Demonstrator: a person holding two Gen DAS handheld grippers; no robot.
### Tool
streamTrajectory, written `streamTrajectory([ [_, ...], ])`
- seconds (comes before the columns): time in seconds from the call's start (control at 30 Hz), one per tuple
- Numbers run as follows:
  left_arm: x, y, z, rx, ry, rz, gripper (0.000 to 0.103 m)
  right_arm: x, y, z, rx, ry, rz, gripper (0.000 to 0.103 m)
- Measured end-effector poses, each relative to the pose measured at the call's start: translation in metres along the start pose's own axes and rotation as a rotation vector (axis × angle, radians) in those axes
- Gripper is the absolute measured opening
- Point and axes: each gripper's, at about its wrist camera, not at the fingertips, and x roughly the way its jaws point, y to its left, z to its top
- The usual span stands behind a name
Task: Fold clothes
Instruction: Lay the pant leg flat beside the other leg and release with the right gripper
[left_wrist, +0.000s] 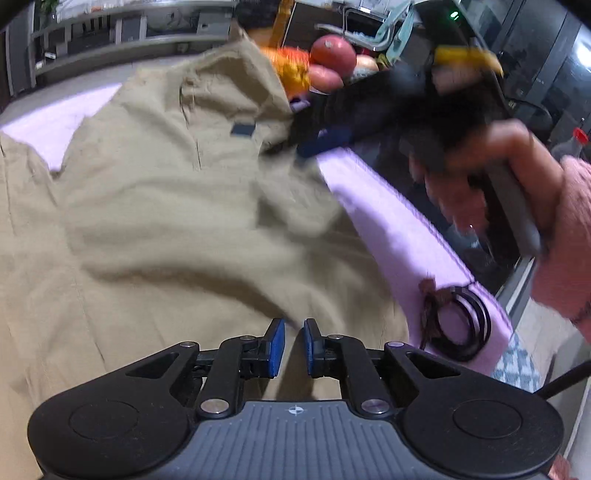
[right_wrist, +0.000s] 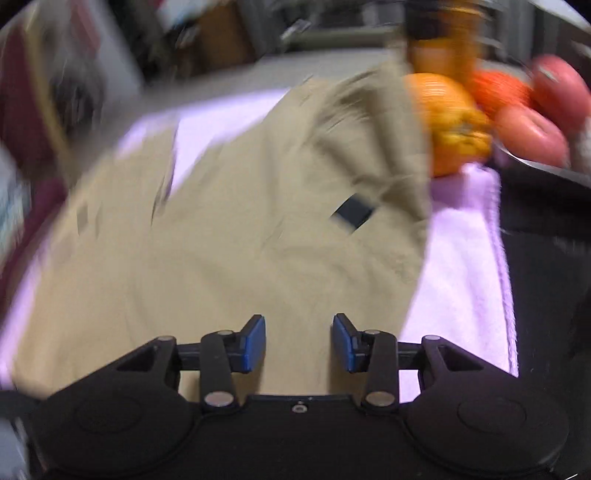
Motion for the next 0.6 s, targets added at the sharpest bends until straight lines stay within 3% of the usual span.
streamTrajectory([
  [0.1,0.004,-0.004,-0.005,0.000,0.007,0.012,0.010,-0.002,-0.040,0.013,0.196,-0.117,-0.054,0.042],
  [0.23,0.004,-0.009,-0.004,0.017,0.026,0.027,0.010,0.024,-0.053,0.030,0.246,-0.119,-0.024,0.040],
  [0.27,0.004,-0.009,-0.004,0.019,0.029,0.024,0.010,0.030,-0.051,0.033,0.236,-0.119,-0.009,0.034],
  [0.3,0.003,-0.008,-0.004,0.016,0.033,0.019,0.011,0.036,-0.045,0.036,0.208,-0.115,-0.028,0.000],
  [0.43,0.003,-0.005,-0.004,0.011,0.045,0.005,0.010,0.032,-0.015,0.047,0.006,-0.204,-0.222,0.002],
  [0.47,0.002,-0.007,-0.005,0.015,0.045,0.009,0.010,0.035,-0.009,0.049,-0.027,-0.193,-0.258,0.002],
  [0.6,-0.002,-0.009,-0.005,0.029,0.055,0.024,0.011,0.031,0.003,0.046,-0.058,-0.163,-0.391,0.026],
])
